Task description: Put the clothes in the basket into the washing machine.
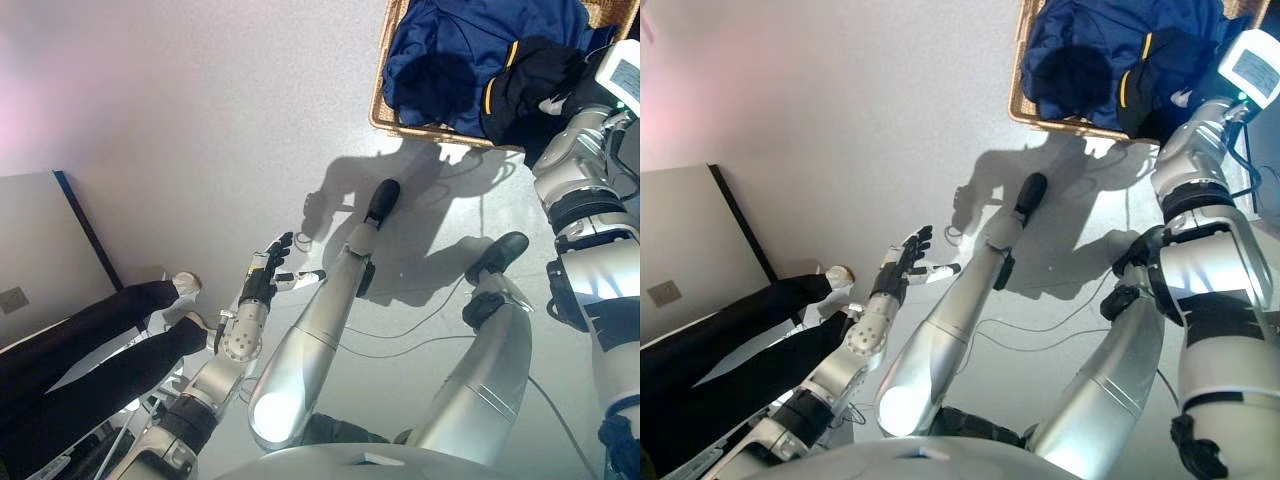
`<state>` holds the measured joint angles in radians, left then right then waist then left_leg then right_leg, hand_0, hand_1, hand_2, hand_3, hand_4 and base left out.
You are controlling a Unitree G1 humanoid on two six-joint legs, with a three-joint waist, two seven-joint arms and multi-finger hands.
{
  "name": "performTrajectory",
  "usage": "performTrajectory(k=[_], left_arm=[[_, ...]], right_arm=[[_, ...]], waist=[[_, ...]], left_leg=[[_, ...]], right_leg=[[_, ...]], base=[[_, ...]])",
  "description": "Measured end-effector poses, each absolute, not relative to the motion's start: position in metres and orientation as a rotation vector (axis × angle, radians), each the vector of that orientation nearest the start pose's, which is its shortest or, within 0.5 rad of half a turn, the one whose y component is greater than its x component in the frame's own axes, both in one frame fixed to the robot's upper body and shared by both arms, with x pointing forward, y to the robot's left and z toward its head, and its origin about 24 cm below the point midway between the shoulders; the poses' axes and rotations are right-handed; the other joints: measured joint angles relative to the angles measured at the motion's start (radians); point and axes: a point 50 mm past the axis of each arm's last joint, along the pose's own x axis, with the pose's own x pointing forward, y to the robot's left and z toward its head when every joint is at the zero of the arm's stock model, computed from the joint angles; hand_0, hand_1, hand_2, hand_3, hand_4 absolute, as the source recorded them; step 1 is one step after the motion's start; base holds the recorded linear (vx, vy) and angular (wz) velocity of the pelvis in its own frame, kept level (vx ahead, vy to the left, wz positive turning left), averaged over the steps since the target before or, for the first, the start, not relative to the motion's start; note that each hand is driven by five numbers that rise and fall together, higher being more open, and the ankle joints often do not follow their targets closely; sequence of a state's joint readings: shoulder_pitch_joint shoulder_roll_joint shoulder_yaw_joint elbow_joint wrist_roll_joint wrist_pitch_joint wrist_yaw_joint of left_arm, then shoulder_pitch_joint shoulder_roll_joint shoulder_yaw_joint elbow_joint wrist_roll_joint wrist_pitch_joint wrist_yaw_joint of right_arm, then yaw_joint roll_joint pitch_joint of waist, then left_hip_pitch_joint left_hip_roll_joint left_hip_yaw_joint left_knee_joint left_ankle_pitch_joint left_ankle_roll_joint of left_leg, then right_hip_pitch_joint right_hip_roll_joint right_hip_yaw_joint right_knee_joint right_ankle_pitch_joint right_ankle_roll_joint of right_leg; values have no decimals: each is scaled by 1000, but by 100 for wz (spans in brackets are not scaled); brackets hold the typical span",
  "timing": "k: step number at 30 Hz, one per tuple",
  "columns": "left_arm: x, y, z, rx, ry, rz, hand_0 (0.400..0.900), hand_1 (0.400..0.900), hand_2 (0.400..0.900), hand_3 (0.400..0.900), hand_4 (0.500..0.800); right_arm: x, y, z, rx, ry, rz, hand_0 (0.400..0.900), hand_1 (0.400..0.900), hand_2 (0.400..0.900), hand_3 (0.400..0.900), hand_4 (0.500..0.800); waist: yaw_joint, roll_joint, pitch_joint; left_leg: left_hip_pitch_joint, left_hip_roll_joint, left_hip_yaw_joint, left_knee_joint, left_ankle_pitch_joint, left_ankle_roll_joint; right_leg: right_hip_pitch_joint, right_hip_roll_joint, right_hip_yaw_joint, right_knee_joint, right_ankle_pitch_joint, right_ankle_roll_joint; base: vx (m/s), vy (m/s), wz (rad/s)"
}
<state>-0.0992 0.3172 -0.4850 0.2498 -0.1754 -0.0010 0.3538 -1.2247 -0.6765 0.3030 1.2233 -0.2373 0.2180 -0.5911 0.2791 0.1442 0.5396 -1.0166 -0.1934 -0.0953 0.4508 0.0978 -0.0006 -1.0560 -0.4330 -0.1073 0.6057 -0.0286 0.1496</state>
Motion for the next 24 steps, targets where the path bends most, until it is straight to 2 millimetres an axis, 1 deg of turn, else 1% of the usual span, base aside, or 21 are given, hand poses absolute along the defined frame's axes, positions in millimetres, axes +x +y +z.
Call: performTrajectory(k=[1,3,4,6,7,8,11,13,15,17,18,20,22,24], left_arm=[[248,131,-11,263,214,-71,900,900,900,900,800],[248,132,-11,265,216,-60,900,900,900,900,800],[248,133,-11,267,219,-52,900,900,900,900,800],[251,134,-12,275,231,-48,900,900,900,900,800],[253,132,-11,271,228,-47,900,900,900,900,800],[253,133,-13,276,239,-42,900,900,900,900,800],[252,134,-18,276,265,-33,900,900,900,900,800],[252,131,-19,254,276,-32,900,900,900,900,800],[252,132,-20,240,287,-25,900,900,900,900,800],[252,130,-20,221,292,-25,900,900,900,900,800],[252,130,-20,216,297,-25,900,900,900,900,800],[251,132,-24,222,311,-18,900,900,900,900,800],[252,134,-23,222,310,-11,900,900,900,900,800],[251,133,-24,214,317,-21,900,900,900,900,800]], right_arm=[[385,-316,245,-845,-32,-935,400,400,400,400,500],[386,-314,245,-680,-50,-935,400,400,400,400,500],[388,-309,246,-546,-72,-926,400,400,400,400,500],[389,-303,250,-336,-126,-912,400,400,400,400,500],[390,-299,253,-220,-159,-896,400,400,400,400,500],[391,-292,255,-94,-190,-877,400,400,400,400,500],[397,-261,262,263,-289,-781,400,400,400,400,500],[396,-253,265,470,-337,-766,400,400,400,400,500],[395,-243,269,657,-378,-733,400,400,400,400,500],[392,-239,275,807,-422,-708,400,400,400,400,500],[391,-238,276,855,-435,-701,400,400,400,400,500],[391,-231,275,936,-440,-684,400,400,400,400,500],[390,-225,278,996,-460,-675,400,400,400,400,500],[385,-229,285,1060,-506,-683,400,400,400,400,500]], waist=[[-4,0,0],[-15,0,0],[-27,0,0],[-40,0,0],[-44,0,0],[-52,0,0],[-88,0,0],[-92,0,0],[-114,0,0],[-122,0,0],[-122,0,0],[-133,0,0],[-150,0,0],[-150,0,0]], left_leg=[[5,3,10,-6,1,3],[14,7,24,-8,-3,9],[19,11,29,-10,-4,11],[24,23,46,-17,1,22],[31,31,54,-29,-5,15],[38,36,72,-39,0,20],[55,59,97,-64,-1,21],[75,69,125,-93,2,24],[98,77,143,-117,4,27],[137,85,173,-140,8,36],[157,87,184,-152,8,39],[212,86,203,-181,5,40],[241,88,213,-199,3,40],[272,88,233,-218,4,40]], right_leg=[[0,4,10,-11,7,3],[8,10,22,-27,16,7],[16,16,22,-40,22,7],[21,26,29,-64,38,6],[23,30,32,-73,44,6],[24,37,42,-95,57,5],[45,64,59,-170,101,8],[58,79,77,-221,128,11],[85,88,82,-273,156,10],[119,98,98,-322,178,10],[134,100,108,-336,184,15],[171,104,130,-361,191,20],[194,108,132,-379,194,21],[214,114,147,-401,203,22]], base=[[13,-5,-14],[18,12,-21],[24,31,-30],[-19,39,-34],[-57,50,-35],[-47,49,-38],[59,25,-43],[67,17,-43],[73,25,-42],[77,38,-39],[77,35,-34],[93,42,-34],[82,48,-29],[60,25,-19]])
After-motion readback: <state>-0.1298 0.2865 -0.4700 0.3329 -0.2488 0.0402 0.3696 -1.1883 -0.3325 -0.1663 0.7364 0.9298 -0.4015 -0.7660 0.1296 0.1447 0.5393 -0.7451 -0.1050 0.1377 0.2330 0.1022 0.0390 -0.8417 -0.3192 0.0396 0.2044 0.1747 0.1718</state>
